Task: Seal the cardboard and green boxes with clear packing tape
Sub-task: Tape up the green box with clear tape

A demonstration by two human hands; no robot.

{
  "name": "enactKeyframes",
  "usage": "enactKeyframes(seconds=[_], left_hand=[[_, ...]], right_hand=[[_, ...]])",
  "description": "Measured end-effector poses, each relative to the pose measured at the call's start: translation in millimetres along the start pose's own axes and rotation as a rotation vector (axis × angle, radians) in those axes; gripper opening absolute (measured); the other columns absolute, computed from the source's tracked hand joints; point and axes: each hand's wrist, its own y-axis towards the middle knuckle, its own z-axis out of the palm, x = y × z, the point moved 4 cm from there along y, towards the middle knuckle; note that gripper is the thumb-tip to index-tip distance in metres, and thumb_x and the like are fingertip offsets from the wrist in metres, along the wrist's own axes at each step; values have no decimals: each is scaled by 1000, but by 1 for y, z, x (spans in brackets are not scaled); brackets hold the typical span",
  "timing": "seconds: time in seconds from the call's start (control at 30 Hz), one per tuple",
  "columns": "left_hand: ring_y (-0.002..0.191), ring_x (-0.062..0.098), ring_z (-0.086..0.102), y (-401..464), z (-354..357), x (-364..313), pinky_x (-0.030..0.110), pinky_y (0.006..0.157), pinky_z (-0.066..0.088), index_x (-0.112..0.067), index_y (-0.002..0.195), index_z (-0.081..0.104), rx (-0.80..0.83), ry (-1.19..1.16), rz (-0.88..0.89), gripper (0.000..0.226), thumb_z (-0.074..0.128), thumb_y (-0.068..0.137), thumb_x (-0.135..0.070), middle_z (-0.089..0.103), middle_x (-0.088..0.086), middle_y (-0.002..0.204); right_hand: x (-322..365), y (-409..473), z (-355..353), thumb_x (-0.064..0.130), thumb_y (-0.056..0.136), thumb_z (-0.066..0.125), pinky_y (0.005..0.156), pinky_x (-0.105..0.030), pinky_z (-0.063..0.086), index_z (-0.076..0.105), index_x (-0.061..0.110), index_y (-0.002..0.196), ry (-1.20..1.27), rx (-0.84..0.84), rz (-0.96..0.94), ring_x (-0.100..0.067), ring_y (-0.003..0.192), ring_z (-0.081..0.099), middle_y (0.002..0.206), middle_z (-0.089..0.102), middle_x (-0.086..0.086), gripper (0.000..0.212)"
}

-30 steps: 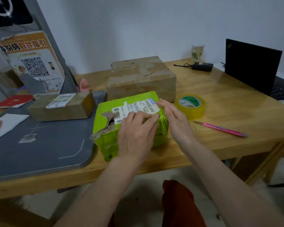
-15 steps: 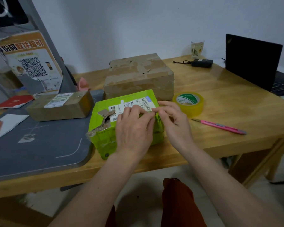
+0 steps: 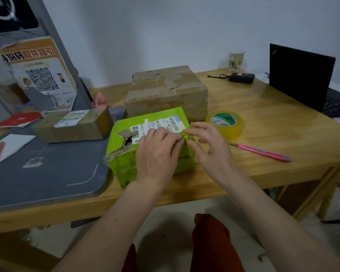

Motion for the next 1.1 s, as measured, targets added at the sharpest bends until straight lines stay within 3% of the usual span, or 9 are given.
enactKeyframes(seconds=[0.17, 0.27, 0.4, 0.5, 0.6, 0.7, 0.9, 1.0, 1.1], left_hand=[[75, 25, 52, -1, 1, -3, 36, 65, 37, -16, 91, 71, 14, 72, -1, 24, 53, 93, -32, 60, 3, 81], [75, 25, 54, -2, 2, -1, 36, 65, 40, -17, 89, 71, -24, 47, -13, 22, 57, 92, -33, 63, 2, 81], [75, 22, 56, -5, 1, 0, 35, 65, 43, -18, 95, 77, -103, 4, 6, 20, 62, 92, -32, 66, 0, 82], [75, 25, 58, -5, 2, -2, 39, 62, 45, -19, 99, 78, -91, 8, 4, 17, 64, 93, -28, 66, 1, 84], [77, 27, 57, -2, 3, -4, 40, 62, 45, -20, 100, 77, -42, 33, -26, 18, 64, 91, -27, 65, 2, 86], [79, 27, 57, 2, 5, -6, 39, 66, 45, -21, 100, 77, -3, 55, -58, 20, 62, 91, -30, 63, 2, 87], [83, 23, 52, 0, 2, -7, 36, 70, 40, -19, 122, 67, 52, 93, -74, 38, 52, 93, -36, 58, 3, 89], [88, 21, 50, 0, 0, -7, 31, 77, 36, -15, 133, 57, 70, 68, -126, 48, 49, 93, -40, 60, 2, 95], [98, 21, 52, 1, -3, -10, 31, 87, 37, -12, 126, 61, 28, -19, -124, 43, 54, 91, -35, 62, 4, 104]], right_hand=[[15, 8, 4, 19, 93, 45, 80, -38, 51, 65, 7, 97, -448, 63, -262, -30, 106, 54, 119, 59, -13, 24], [16, 11, 4, 19, 95, 43, 77, -42, 52, 65, 6, 95, -550, 102, -297, -31, 109, 54, 120, 60, -13, 26], [3, 6, -2, 28, 97, 43, 92, -33, 46, 65, 16, 116, -280, 129, -147, -23, 113, 52, 125, 56, -6, 32], [-18, 3, -15, 26, 101, 47, 102, -26, 38, 53, 19, 136, -175, 56, 70, -14, 122, 48, 130, 55, -2, 37], [-34, 1, -22, 28, 100, 49, 102, -40, 44, 47, 20, 140, -194, 35, 209, -16, 125, 48, 133, 53, -1, 41], [-32, 3, -21, 26, 99, 51, 102, -42, 45, 47, 18, 139, -198, 35, 208, -17, 126, 48, 133, 53, -2, 41], [-41, 18, -20, 21, 98, 53, 107, -28, 29, 46, 11, 138, -417, 79, 245, -22, 132, 38, 139, 49, -6, 42], [-58, 27, -18, 24, 97, 54, 110, -32, 27, 42, 9, 141, -557, 150, 314, -24, 134, 34, 142, 46, -8, 47], [-72, 32, -14, 29, 97, 52, 112, -38, 26, 39, 8, 141, -722, 233, 382, -26, 136, 32, 143, 43, -9, 49]])
